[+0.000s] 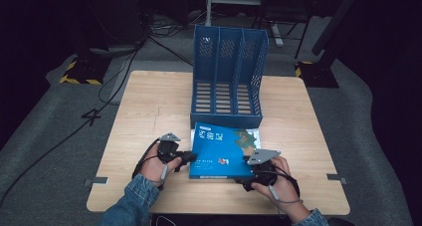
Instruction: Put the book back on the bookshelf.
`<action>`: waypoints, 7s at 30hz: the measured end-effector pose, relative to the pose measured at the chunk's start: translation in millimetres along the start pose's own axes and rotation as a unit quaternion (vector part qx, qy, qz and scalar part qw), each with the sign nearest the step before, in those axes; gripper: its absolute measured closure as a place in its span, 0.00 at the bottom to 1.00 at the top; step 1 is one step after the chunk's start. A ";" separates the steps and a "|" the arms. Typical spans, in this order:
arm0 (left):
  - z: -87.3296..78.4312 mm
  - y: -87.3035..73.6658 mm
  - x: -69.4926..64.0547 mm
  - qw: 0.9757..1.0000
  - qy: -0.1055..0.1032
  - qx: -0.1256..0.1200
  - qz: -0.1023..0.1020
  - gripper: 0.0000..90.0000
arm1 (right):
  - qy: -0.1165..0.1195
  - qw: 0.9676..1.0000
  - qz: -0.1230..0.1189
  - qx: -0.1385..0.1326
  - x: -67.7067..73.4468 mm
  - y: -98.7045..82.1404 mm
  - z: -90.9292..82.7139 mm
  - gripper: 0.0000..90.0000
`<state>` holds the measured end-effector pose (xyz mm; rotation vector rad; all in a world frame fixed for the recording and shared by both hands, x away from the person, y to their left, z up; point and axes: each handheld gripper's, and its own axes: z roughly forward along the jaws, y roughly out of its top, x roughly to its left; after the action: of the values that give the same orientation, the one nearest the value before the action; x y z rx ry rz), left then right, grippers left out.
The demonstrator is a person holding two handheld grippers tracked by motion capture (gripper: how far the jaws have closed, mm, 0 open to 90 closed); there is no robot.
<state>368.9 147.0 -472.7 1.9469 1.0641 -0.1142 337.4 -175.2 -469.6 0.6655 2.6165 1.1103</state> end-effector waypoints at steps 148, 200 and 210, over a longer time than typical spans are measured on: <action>-9.0 0.8 64.2 0.979 0.197 -0.010 0.059 0.43 | -0.137 0.973 -0.185 -0.032 38.1 85.8 30.5 0.67; -14.7 0.1 88.3 0.969 0.232 -0.004 0.079 0.26 | -0.067 0.988 0.018 -0.137 -23.5 148.0 -95.4 0.68; -14.8 0.1 88.4 0.969 0.232 -0.004 0.080 0.26 | -0.047 0.988 0.025 -0.144 -38.4 156.0 -115.1 0.68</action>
<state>419.9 213.9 -503.8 2.0960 1.1898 0.4558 378.3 -170.2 -276.3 0.7026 2.3091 1.3992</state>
